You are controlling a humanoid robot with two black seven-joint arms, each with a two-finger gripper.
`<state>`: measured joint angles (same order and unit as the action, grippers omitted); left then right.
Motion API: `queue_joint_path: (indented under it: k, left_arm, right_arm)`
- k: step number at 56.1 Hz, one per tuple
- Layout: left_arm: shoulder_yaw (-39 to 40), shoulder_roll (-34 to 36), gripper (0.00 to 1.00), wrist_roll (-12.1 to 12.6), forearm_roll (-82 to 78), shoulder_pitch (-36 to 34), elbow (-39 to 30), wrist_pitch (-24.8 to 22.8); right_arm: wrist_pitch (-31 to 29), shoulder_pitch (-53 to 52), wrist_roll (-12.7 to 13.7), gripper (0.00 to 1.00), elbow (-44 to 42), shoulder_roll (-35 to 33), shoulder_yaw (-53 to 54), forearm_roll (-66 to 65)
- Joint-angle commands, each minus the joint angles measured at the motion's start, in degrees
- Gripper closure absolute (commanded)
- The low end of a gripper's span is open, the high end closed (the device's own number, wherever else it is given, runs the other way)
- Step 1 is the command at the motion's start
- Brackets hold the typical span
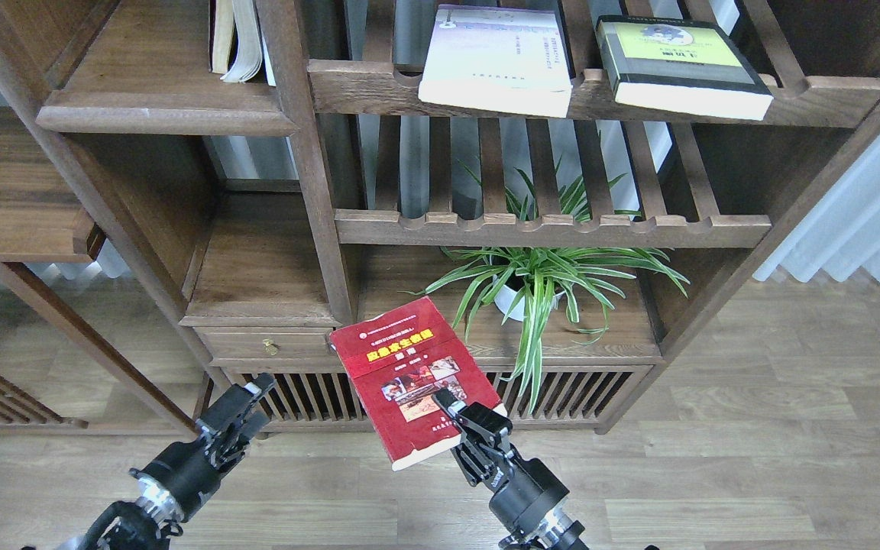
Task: Organize books on shelf
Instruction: 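Hold the red book upright with the right gripper while the left gripper approaches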
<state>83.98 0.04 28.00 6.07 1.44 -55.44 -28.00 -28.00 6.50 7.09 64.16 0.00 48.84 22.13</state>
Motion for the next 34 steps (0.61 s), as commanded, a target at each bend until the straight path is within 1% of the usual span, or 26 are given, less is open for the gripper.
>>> queue_joint_path:
  k: [1,9,19,23,25,27,29,31,34]
  left_arm:
    - [1.98,-0.04,0.01,0.0,1.92,0.49,-0.55,0.0]
    - [0.22,-0.04,0.0,0.0,2.63,0.32,-0.64,0.0]
    - [-4.17,-0.04,0.0,0.0,4.21,1.28,-0.9,0.0]
    - [-8.91,-0.04,0.0,0.0,8.16,2.42,-1.52,0.0]
    - [-13.38,-0.04,0.0,0.0,11.67,2.69,-2.57,0.0]
    - [-15.24,1.27,0.0,0.0,13.08,2.69,-3.18,0.0]
    - [-19.53,4.95,0.0,0.0,16.85,2.69,-5.37,0.0]
    - [-21.22,6.37,0.0,0.0,18.71,2.6,-6.52,0.0]
    - [-23.86,8.74,0.0,-0.67,22.75,2.25,-8.72,0.0]
  right_arm:
    - [0.0,0.01,0.03,0.87,0.0,0.0,0.29,0.01]
    - [0.0,0.01,0.03,0.87,-0.08,0.0,0.29,0.01]
    - [0.0,-0.08,0.03,0.87,-0.08,0.0,0.29,0.1]
    - [0.0,-0.08,0.03,0.86,-0.08,0.0,0.2,0.1]
    - [0.0,-0.08,0.12,0.85,-0.08,0.0,0.02,0.1]
    - [0.0,-0.08,0.12,0.85,-0.08,0.0,-0.06,0.01]
    - [0.0,-0.08,0.12,0.85,-0.08,0.0,-0.33,-0.07]
    - [0.0,-0.08,0.21,0.85,-0.08,0.0,-0.42,-0.07]
    - [0.0,-0.08,0.21,0.85,-0.08,0.0,-0.5,-0.16]
